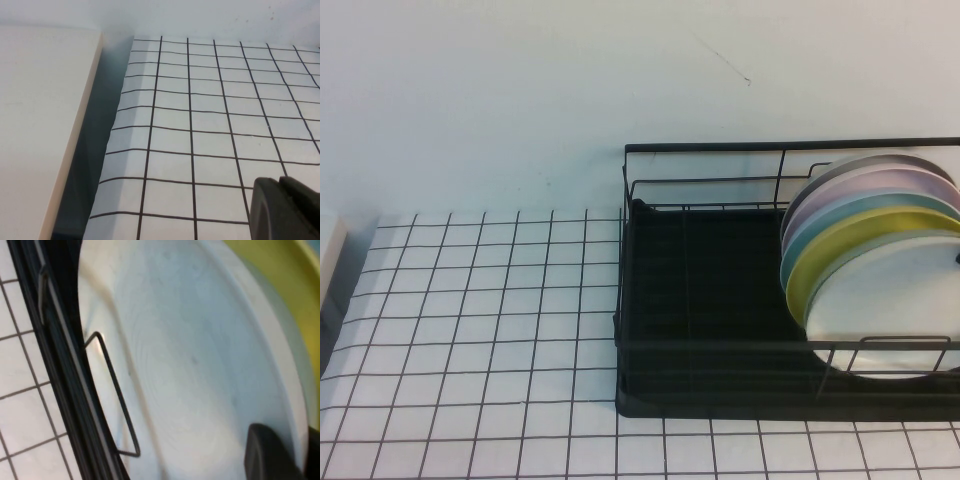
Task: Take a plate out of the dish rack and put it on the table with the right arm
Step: Grasp the plate from the shelf, then place the plate from the table
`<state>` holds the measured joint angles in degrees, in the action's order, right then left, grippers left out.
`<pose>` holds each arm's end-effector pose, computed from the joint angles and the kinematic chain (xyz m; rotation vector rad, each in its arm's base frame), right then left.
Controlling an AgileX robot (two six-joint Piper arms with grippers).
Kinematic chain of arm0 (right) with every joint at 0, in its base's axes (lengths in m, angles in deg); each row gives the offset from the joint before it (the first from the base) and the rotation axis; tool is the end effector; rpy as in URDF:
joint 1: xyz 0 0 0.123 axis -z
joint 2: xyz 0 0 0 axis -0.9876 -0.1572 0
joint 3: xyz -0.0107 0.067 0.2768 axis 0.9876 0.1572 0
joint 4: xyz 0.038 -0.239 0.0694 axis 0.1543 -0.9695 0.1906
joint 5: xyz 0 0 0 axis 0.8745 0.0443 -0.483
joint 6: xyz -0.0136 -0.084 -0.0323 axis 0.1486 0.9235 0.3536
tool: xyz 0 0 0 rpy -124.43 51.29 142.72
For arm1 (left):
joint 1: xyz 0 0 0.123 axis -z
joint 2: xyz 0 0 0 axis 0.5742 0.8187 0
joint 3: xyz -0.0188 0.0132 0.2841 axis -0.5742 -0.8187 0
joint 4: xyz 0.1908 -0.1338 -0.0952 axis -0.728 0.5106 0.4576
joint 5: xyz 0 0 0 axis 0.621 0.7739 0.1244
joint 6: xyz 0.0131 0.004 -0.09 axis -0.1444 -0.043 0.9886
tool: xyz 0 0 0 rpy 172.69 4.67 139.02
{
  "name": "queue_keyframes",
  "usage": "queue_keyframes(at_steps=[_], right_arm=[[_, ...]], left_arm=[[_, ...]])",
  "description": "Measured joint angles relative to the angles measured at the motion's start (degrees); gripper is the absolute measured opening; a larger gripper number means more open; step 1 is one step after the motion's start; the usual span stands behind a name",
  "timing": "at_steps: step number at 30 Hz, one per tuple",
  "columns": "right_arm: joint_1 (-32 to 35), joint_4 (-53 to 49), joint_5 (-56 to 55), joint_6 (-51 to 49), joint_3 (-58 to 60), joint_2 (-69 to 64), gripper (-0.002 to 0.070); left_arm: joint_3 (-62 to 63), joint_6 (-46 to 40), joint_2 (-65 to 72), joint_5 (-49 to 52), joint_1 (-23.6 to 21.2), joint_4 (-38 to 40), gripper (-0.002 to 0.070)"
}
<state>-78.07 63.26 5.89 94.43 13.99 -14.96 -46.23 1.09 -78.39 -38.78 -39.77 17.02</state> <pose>0.3008 0.0189 0.2823 -1.4757 1.9378 -0.0788 0.0536 -0.0001 0.1795 -0.1644 1.8030 -0.0858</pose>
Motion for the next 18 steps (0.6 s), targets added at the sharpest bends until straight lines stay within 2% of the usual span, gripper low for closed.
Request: queue_keyframes(at_steps=[9,14,18], right_arm=[[0.0,-10.3,3.0,-15.5,0.0,21.0,0.0081],[0.0,-10.9,6.9,-34.2,0.0,32.8,0.008],[0.0,-10.9,12.4,-50.8,-0.1,37.5,0.008]], left_arm=[[0.0,0.0,0.0,0.0,0.0,0.0,-0.0004],[0.0,0.0,0.0,0.0,0.0,0.0,-0.0004],[0.0,0.0,0.0,0.0,0.0,0.0,-0.0004]])
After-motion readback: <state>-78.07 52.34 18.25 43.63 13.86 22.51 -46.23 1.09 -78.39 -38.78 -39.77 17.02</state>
